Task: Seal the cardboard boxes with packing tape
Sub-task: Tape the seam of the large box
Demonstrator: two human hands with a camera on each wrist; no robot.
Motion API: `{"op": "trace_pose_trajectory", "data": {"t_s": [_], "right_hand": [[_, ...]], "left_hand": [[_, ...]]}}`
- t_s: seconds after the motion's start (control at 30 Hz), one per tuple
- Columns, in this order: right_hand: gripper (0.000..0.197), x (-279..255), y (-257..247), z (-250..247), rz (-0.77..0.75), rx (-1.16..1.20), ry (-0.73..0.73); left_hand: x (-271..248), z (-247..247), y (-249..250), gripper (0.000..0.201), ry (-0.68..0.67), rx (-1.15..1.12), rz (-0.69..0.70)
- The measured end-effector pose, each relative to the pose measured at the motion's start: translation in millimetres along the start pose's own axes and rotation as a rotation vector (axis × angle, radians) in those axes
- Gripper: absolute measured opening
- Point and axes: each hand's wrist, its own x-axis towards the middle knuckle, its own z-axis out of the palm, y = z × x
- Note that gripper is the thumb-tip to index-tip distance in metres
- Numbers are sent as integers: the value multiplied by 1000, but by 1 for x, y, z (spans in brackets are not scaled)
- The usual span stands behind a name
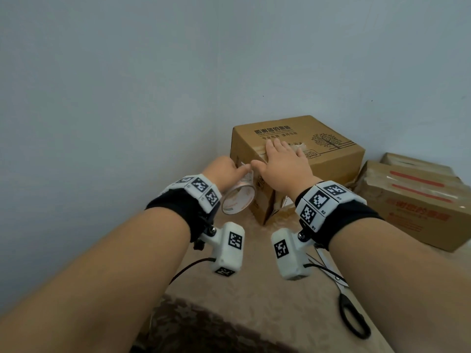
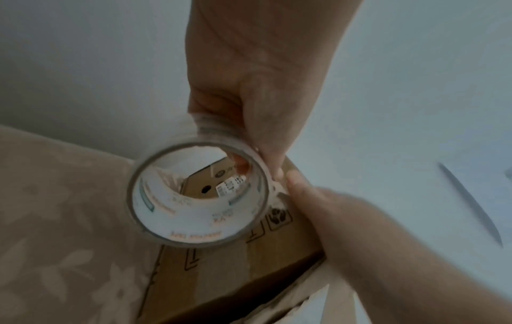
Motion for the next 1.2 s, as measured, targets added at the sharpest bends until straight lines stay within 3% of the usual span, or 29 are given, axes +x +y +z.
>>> {"op": "trace_pose_trajectory", "data": {"t_s": [0.1, 0.17, 0.3, 0.4, 0.53, 0.67, 0.8, 0.97, 1.2], "right_hand": [[75, 1, 0, 2, 0, -26, 3], [74, 0, 1, 3, -1, -33, 16], [75, -1, 1, 4, -9, -31, 13], [75, -2, 2, 3, -9, -18, 1], [75, -2, 1, 1, -1, -7, -1], [80, 1, -2, -3, 34, 23, -34], [69, 0, -3, 5, 34, -65, 35], [75, -2, -9, 13, 58, -89, 132], [66, -1, -10, 13, 48, -55, 156]], "left_hand": [[-7, -3, -11, 37, -8, -368, -96], [-13, -7, -17, 28, -23, -451, -101], [-19, -11, -24, 36, -55, -221, 17], [-18, -5, -21, 38, 2, -27, 16], [-16, 4, -11, 39, -10, 31, 17], [-11, 8, -6, 35, -27, 20, 28], [-9, 12, -11, 39, -27, -48, 24], [-7, 13, -25, 36, -12, -144, 36], [-14, 13, -33, 28, -24, -399, 57]]}}
